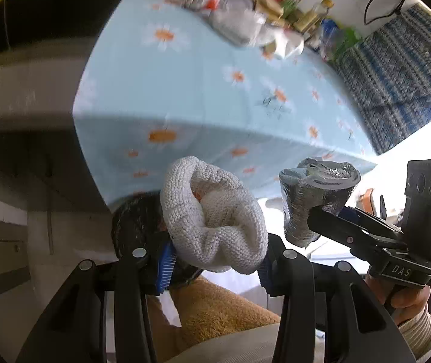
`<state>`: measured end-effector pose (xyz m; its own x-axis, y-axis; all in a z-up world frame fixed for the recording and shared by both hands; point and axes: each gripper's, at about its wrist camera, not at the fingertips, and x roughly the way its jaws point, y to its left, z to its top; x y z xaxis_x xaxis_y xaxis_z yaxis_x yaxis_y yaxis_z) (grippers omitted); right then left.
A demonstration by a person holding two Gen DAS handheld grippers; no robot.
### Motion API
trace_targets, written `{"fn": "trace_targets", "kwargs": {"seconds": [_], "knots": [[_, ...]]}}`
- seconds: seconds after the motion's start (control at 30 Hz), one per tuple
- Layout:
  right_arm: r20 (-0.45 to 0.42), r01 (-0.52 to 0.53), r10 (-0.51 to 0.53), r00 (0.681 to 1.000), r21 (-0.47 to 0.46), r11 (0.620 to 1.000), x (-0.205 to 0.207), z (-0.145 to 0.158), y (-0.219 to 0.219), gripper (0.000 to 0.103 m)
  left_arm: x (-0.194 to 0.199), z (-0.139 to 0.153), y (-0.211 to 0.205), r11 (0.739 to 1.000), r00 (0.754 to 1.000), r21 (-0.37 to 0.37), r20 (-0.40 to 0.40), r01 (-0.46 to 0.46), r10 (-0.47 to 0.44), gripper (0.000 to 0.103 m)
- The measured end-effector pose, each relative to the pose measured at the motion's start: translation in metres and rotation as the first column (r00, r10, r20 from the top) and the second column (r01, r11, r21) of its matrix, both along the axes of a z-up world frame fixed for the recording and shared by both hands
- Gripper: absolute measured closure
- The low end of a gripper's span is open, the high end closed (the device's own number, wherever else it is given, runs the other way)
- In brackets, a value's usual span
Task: Collect trash
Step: 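Carry the cloth and foil cylinder down toward the black bin with both tools, then open the left tool over the bin while the right tool releases the foil cylinder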
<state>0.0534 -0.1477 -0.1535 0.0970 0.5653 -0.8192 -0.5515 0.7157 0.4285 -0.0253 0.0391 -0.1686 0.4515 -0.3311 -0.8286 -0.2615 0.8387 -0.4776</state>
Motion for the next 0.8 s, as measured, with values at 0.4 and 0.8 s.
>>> {"fn": "trace_targets", "kwargs": {"seconds": [0.4,0.8], "knots": [[-0.129,0.052,-0.068,0.989,-0.125,0.991,-0.009,-0.068,0.015,0.039,-0.01,-0.074,-0.008,0.995,0.987,-0.076,-0.145,0.06,-0.071,0.06],[-0.236,0.118,-0.137,0.962,-0.093,0.989,0.004,-0.093,0.008,0.028,-0.009,-0.117,0.004,0.997,0.967,-0.072,-0.251,0.016,-0.034,0.044]]}}
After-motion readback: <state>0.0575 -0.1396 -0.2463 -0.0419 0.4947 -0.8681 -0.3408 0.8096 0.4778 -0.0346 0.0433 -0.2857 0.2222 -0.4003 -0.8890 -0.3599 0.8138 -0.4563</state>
